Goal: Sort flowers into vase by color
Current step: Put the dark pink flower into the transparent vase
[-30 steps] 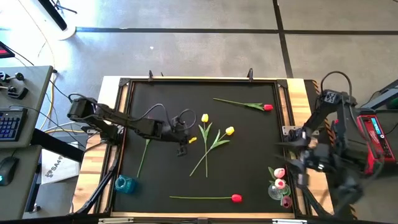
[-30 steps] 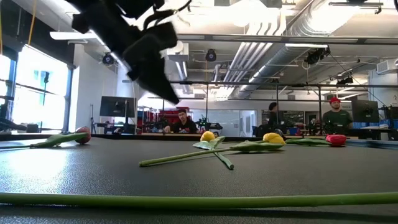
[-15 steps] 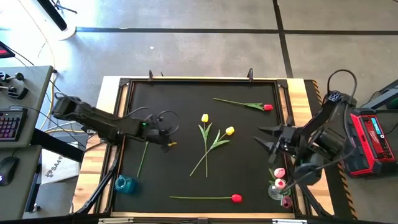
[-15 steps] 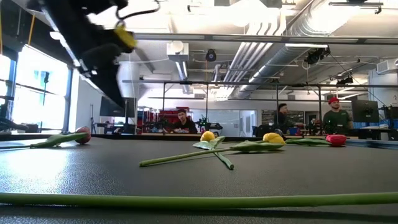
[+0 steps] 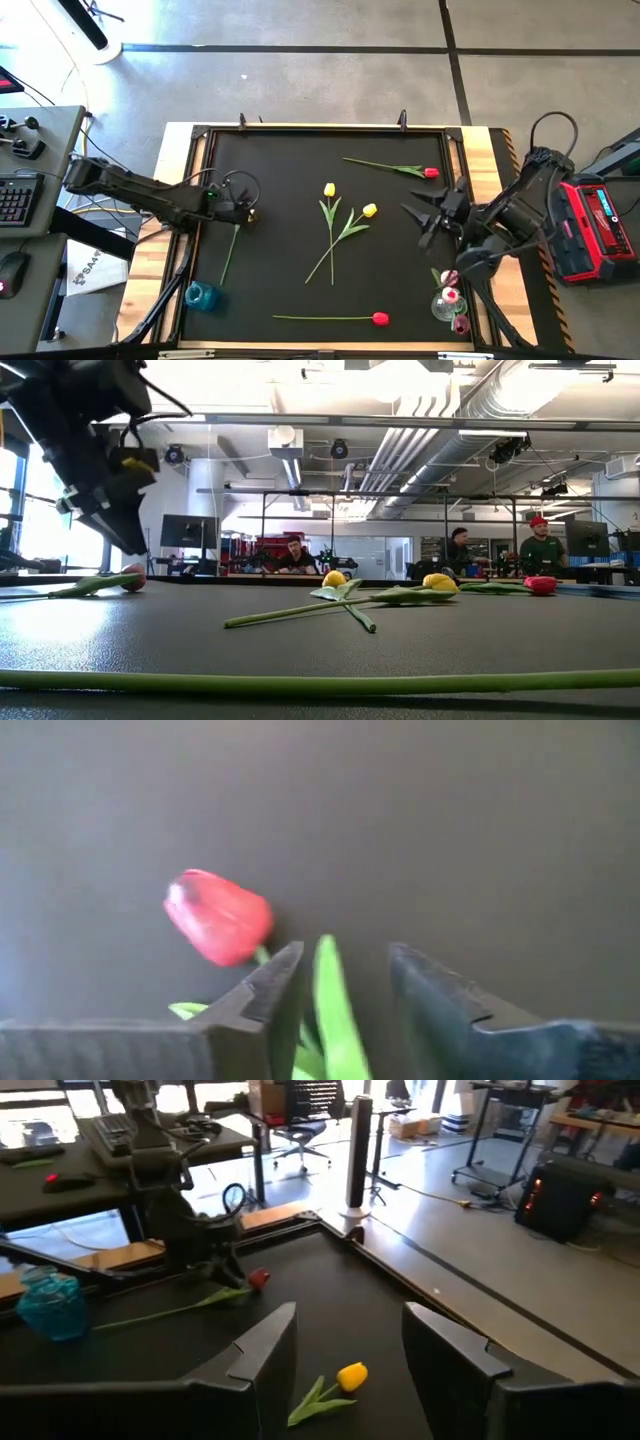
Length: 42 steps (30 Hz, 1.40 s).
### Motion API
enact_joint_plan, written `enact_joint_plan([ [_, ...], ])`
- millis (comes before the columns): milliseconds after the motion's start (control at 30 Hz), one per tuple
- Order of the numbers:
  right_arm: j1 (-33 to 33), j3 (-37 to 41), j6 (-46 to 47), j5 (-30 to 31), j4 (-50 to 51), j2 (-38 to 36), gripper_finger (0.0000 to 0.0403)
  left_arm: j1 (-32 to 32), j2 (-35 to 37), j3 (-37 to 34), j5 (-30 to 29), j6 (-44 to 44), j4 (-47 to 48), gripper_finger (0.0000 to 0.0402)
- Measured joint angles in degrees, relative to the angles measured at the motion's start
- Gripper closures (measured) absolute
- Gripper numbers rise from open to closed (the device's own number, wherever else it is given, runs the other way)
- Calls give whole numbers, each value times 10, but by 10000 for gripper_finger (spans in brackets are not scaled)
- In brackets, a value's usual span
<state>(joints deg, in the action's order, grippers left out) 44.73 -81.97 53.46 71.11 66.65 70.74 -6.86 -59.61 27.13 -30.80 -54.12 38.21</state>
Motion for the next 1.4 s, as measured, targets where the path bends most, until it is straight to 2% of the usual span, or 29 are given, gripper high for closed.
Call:
enact_joint_plan([
  [133, -17, 0, -10, -19, 0, 0, 234, 24, -5, -9, 5, -14, 23, 226],
  [233, -24, 0, -10, -34, 0, 0, 234, 39, -5, -17, 19, -19, 27, 218],
  [567, -24, 0, -9, -67, -4, 0, 234, 79, -6, -52, 43, -8, 8, 227],
  [833, -23, 0, -10, -67, -5, 0, 234, 84, -6, -59, 65, 55, -88, 230],
  [1067, -23, 0, -10, -66, -5, 0, 234, 84, -18, -59, 68, 60, -94, 231],
  [1233, -23, 0, -10, -66, -5, 0, 234, 84, -53, -59, 89, 58, -99, 247],
  [1400, -23, 0, -10, -66, -5, 0, 234, 83, -87, -57, 94, 67, -119, 285],
])
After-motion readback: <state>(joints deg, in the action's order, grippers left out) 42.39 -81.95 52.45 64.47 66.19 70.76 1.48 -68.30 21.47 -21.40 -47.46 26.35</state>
